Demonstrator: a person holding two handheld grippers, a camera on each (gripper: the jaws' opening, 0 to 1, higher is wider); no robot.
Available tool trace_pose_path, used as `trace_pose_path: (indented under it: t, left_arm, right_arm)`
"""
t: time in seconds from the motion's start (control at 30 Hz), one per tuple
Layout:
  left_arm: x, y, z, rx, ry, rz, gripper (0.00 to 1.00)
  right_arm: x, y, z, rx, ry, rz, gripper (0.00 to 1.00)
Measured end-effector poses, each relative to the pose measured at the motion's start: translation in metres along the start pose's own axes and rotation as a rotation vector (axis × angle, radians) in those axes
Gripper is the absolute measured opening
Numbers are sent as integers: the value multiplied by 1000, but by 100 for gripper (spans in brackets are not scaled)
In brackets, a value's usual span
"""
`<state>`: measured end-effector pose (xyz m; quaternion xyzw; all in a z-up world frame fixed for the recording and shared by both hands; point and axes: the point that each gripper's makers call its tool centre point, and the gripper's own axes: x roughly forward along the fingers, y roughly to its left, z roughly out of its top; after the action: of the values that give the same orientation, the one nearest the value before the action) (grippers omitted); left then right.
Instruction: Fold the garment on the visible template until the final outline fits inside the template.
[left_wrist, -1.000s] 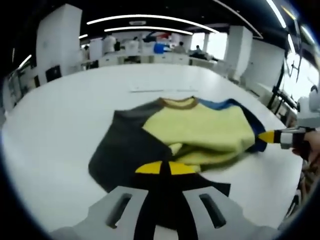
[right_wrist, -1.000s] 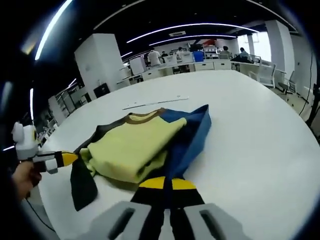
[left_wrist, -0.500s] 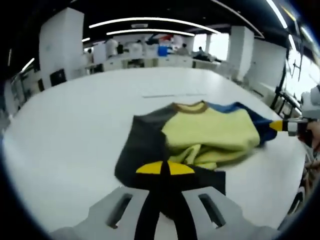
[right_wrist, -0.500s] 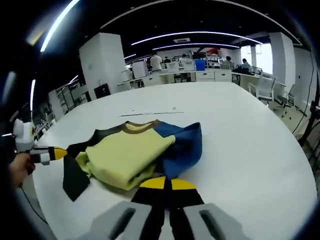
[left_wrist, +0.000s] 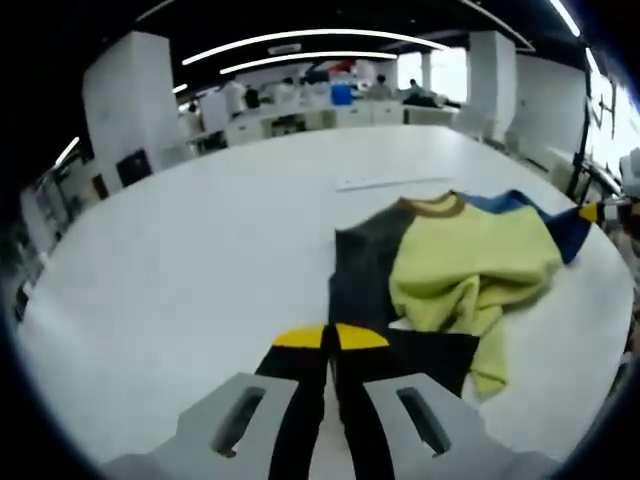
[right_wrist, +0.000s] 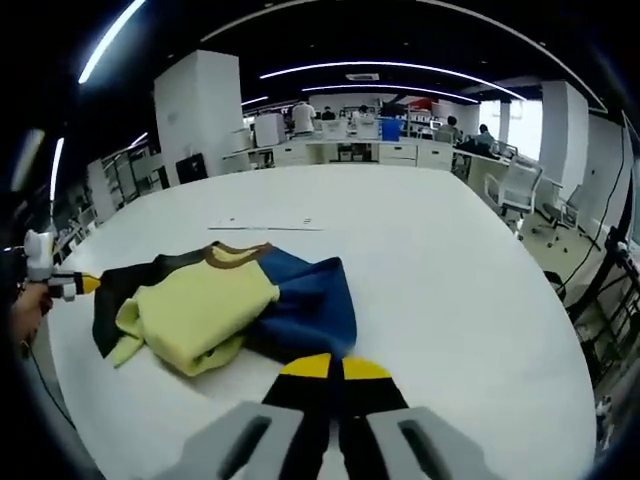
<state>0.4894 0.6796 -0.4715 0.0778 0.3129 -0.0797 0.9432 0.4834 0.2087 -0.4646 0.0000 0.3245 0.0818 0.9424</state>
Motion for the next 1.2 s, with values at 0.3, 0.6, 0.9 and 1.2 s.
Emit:
trace_pose_path:
  t: [0.3,0.6,0.9,1.2]
  left_arm:
    - [9,34,-5,66,30,64,0]
    - [11,42,-13,82,64,86,0]
    - [14,57,-17,84,78,109,0]
    - [13,74,-17,88,82,146,0]
  right_arm:
    - [5,-42,4,9,41,-57,0]
    - [8,-75,0,2,92,-91,0]
    - [14,-100,-7,27,137,-122,0]
    - [13,-108,-5,-21,172,-141,0]
